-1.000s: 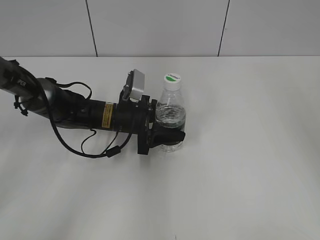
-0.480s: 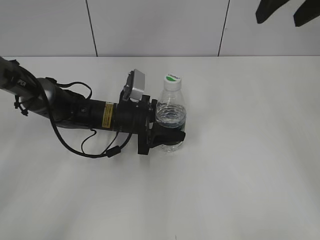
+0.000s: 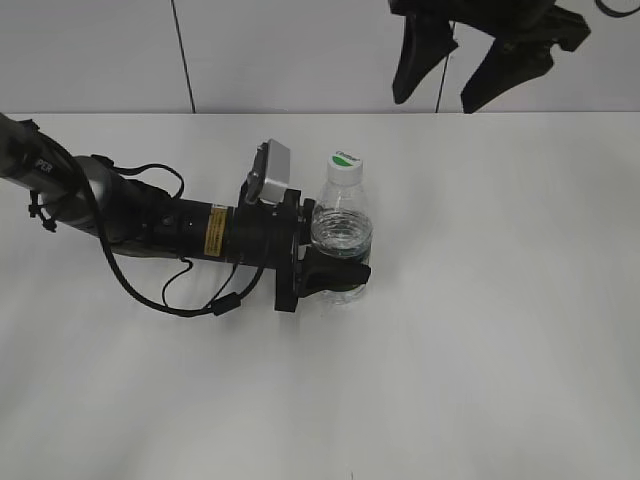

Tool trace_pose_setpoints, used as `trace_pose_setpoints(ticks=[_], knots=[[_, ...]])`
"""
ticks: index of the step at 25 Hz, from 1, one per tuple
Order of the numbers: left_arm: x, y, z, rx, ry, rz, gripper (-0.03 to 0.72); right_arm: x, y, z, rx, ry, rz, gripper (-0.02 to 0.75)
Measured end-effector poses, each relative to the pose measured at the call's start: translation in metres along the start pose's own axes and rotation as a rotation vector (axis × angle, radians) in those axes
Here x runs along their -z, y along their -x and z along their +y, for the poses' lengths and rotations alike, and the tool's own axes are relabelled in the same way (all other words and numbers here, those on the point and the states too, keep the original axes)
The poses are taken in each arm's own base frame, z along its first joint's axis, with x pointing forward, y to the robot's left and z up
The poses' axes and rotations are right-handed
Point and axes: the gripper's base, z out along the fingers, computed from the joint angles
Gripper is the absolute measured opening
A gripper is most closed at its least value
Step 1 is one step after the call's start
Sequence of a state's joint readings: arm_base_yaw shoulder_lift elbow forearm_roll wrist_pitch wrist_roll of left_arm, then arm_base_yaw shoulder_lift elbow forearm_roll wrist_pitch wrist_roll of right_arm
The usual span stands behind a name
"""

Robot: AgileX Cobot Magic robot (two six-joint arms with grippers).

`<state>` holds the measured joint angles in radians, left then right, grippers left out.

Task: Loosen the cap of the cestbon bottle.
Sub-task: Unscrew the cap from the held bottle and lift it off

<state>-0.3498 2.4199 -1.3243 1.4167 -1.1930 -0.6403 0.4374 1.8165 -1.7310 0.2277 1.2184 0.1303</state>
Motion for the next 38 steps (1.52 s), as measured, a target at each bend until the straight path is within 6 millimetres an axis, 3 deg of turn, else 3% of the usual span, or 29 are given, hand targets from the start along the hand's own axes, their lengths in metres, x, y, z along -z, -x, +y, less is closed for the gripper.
trace_pose_setpoints(ticks=[6, 12, 21, 38], knots=[[0.000, 0.000, 0.000, 0.000, 0.002, 0.002, 0.414, -0.014, 0.007, 0.018, 0.018, 0.028, 0.012, 0.520], [0.000, 0.000, 0.000, -0.002, 0.003, 0.006, 0.414, -0.039, 0.008, 0.023, 0.006, 0.021, 0.067, 0.510], [0.000, -0.001, 0.001, -0.008, 0.008, 0.013, 0.414, -0.055, 0.008, 0.024, -0.040, 0.038, 0.106, 0.505], [-0.002, -0.001, 0.001, -0.020, 0.022, 0.032, 0.414, -0.056, 0.011, 0.031, -0.082, 0.004, 0.088, 0.471]])
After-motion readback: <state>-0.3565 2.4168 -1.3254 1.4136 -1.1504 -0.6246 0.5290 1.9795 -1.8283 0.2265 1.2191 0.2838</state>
